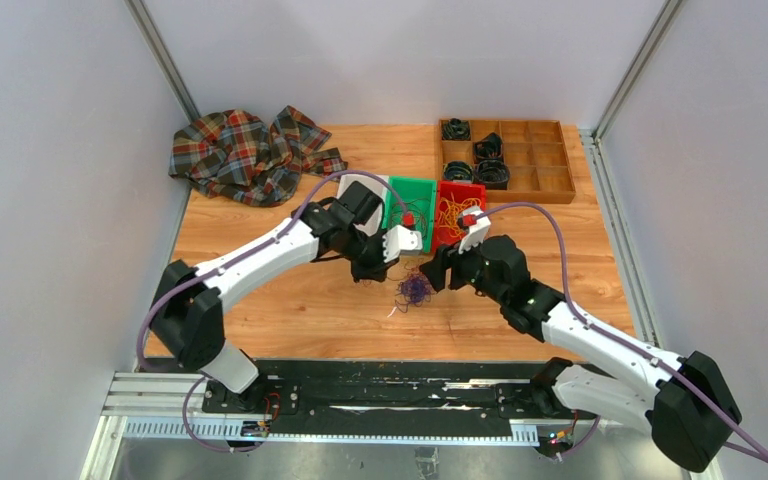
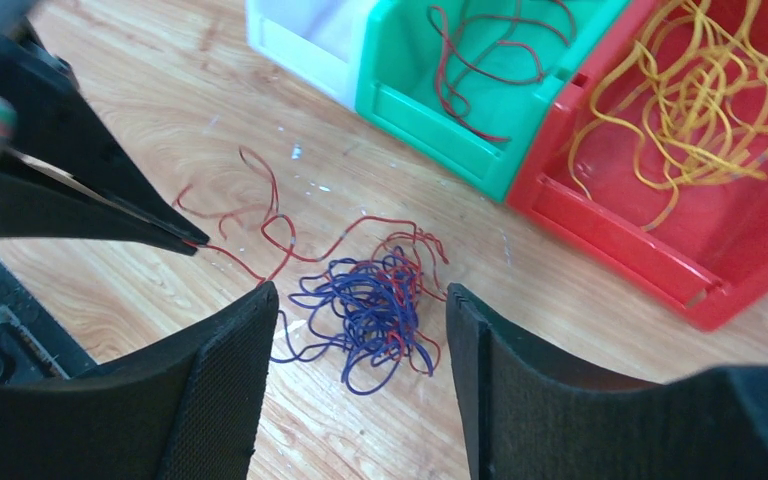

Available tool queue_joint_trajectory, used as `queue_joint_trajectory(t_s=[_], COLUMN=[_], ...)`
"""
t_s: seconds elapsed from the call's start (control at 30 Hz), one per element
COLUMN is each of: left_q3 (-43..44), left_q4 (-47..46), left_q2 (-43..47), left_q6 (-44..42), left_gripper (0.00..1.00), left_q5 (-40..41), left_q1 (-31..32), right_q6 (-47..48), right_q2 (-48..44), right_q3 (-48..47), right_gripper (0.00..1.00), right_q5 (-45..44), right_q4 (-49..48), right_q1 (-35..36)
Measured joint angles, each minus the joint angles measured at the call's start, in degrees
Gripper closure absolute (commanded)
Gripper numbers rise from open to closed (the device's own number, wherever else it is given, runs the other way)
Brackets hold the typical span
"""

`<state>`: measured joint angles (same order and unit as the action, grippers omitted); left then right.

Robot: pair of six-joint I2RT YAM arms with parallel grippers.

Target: Untangle the cables

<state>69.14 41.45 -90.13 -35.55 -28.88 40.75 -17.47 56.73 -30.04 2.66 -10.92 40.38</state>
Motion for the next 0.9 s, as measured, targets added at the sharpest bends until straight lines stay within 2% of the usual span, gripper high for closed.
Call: queue_joint_trajectory(t_s=[0.2, 0.6, 0.8, 0.9], left_q3=[2.56, 11.72, 16.22, 19.56], left_q4=[5.86, 18.58, 21.16, 21.84], left_q2=[7.13, 12.92, 16.09, 17.2], left_q6=[-1.33, -3.72, -3.45, -2.8], left_gripper=[0.99, 0.99, 0.99, 1.0], left_q5=[-0.33, -0.15, 1.73, 1.92], left_q1=[0.0, 0.0, 0.0, 0.0], right_q6=[5.14, 13.94, 14.08, 13.68], right_q2=[0.61, 4.48, 8.02, 12.7], right_q3=[0.0, -1.53, -3.39, -5.33], right_gripper=[0.27, 0.26, 0.34, 0.37], right_q5=[4.96, 10.58, 14.36, 15.17], right_q4=[-4.98, -9.6, -13.6, -15.61], right_q1=[3.54, 6.23, 6.29, 6.64])
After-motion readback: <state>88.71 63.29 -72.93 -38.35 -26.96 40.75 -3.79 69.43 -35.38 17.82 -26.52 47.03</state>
